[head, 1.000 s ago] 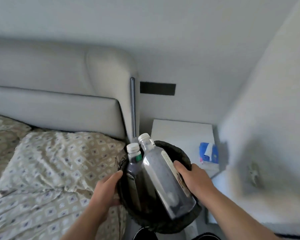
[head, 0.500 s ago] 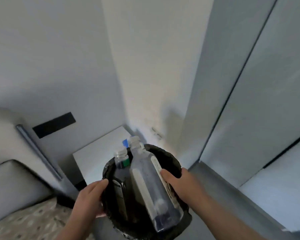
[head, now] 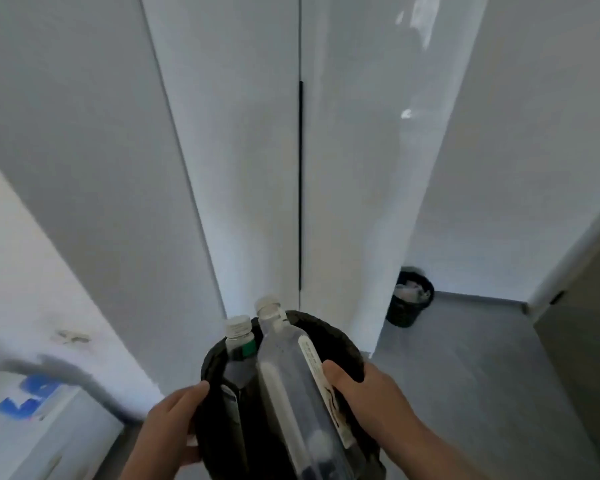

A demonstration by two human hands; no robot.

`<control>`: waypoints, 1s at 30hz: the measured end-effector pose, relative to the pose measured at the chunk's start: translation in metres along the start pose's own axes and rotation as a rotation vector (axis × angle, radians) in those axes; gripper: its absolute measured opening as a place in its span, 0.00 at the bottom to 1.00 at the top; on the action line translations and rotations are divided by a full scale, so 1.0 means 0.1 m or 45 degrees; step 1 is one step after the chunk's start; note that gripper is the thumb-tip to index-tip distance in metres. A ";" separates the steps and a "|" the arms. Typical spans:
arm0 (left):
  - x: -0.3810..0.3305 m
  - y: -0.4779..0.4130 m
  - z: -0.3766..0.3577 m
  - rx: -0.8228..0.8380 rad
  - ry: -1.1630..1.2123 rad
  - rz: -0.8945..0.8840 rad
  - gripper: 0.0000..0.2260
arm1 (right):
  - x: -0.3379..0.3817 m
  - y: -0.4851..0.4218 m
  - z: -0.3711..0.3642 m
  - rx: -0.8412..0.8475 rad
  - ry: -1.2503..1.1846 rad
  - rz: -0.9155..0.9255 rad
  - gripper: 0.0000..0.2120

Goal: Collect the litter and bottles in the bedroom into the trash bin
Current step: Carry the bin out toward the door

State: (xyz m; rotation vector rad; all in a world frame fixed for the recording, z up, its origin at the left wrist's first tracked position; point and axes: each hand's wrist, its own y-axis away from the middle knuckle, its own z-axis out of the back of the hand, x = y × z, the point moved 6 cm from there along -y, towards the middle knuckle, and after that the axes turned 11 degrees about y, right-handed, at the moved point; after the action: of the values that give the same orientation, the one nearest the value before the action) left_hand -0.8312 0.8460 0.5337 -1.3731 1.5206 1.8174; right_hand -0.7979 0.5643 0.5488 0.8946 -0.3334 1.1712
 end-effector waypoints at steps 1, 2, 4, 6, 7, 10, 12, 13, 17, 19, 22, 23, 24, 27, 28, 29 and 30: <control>0.07 0.00 -0.28 0.040 -0.031 0.016 0.07 | -0.22 0.02 0.22 -0.039 -0.010 -0.038 0.51; 0.13 0.01 -0.58 0.085 -0.055 0.032 0.08 | -0.43 0.05 0.45 -0.076 -0.029 -0.081 0.51; 0.25 0.06 -1.19 0.205 -0.114 0.037 0.09 | -0.85 0.12 0.90 -0.162 -0.094 -0.162 0.50; 0.36 0.15 -1.80 0.333 -0.167 0.052 0.09 | -1.26 0.17 1.30 -0.245 -0.142 -0.242 0.44; 0.41 0.20 -2.09 0.399 -0.182 0.072 0.09 | -1.45 0.19 1.50 -0.286 -0.156 -0.281 0.41; 0.52 0.32 -2.88 0.554 -0.234 0.124 0.10 | -1.93 0.19 1.98 -0.404 -0.225 -0.403 0.40; 0.55 0.33 -3.34 0.612 -0.272 0.143 0.10 | -2.19 0.10 2.23 -0.466 -0.258 -0.471 0.42; 0.57 0.31 -3.56 0.625 -0.283 0.161 0.10 | -2.30 0.03 2.34 -0.485 -0.274 -0.503 0.41; 0.58 0.09 -4.36 0.660 -0.299 0.228 0.10 | -2.59 -0.35 2.77 -0.566 -0.329 -0.624 0.36; 0.59 -0.10 -4.70 0.674 -0.295 0.255 0.10 | -2.69 -0.56 3.00 -0.598 -0.318 -0.694 0.30; 0.53 -0.32 -5.20 0.714 -0.327 0.307 0.11 | -2.76 -0.84 3.33 -0.617 -0.335 -0.748 0.25; 0.49 -0.38 -5.39 0.732 -0.338 0.322 0.12 | -2.80 -0.95 3.45 -0.641 -0.369 -0.758 0.24; 0.45 -0.43 -5.58 0.750 -0.347 0.324 0.12 | -2.82 -1.04 3.58 -0.659 -0.417 -0.774 0.23; 0.36 -0.55 -6.14 0.817 -0.408 0.301 0.11 | -2.96 -1.31 3.91 -0.705 -0.484 -0.814 0.25; 0.35 -0.58 -6.32 0.844 -0.419 0.291 0.12 | -3.01 -1.39 4.01 -0.717 -0.495 -0.821 0.26; 0.34 -0.62 -6.49 0.859 -0.420 0.280 0.12 | -3.06 -1.48 4.12 -0.736 -0.495 -0.822 0.26; 0.34 -0.66 -6.66 0.863 -0.420 0.275 0.12 | -3.10 -1.57 4.23 -0.743 -0.499 -0.818 0.26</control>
State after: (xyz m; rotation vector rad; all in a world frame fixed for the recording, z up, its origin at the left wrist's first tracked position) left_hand -0.5134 0.2566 0.5209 -0.5812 1.8948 1.3395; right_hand -0.6883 0.0275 0.5433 0.6289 -0.6122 0.2653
